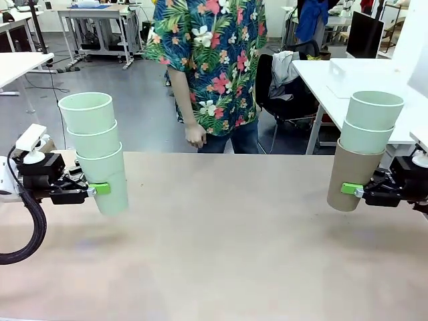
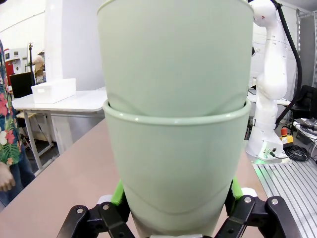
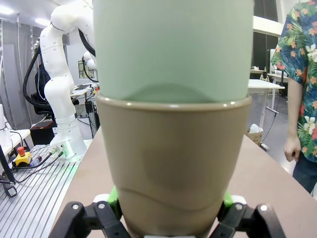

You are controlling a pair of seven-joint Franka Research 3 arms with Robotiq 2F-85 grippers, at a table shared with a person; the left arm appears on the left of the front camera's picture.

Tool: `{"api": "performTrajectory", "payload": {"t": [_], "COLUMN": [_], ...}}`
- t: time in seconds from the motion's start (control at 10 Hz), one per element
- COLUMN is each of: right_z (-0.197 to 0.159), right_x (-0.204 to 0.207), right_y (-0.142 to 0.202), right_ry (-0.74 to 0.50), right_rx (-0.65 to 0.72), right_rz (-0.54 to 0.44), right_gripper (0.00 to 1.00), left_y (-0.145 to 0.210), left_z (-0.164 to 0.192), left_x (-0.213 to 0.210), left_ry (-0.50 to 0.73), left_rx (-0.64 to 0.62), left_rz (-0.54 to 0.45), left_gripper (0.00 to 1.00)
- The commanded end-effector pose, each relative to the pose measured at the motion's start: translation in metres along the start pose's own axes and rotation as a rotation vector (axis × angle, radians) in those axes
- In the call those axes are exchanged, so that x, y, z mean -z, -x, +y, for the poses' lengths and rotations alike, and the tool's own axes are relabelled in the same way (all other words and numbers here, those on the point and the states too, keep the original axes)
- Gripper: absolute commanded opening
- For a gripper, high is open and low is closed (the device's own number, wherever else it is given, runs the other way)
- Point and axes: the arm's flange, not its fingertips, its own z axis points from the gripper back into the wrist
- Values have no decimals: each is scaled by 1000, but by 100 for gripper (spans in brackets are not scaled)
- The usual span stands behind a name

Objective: Stack the cups and store them in the basket.
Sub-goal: Place the stack of Reusable plastic cups into the Pantry Basket.

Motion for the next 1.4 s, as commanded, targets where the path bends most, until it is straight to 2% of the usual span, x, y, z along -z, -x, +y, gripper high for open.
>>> {"api": "performTrajectory", "payload": {"t": [0.0, 1.3], "right_z": [-1, -1], "right_x": [0, 0], "right_y": [-5, -5], "right_ry": [8, 8], "right_rx": [-8, -8], "right_rz": [-7, -7], "right_gripper": [83, 83], "left_y": [-5, -5], "left_z": [0, 0], "left_x": [1, 1], "left_ry": [5, 5], "left_rx": [2, 2], "left_rz": [-7, -7], "left_gripper": [87, 87]}}
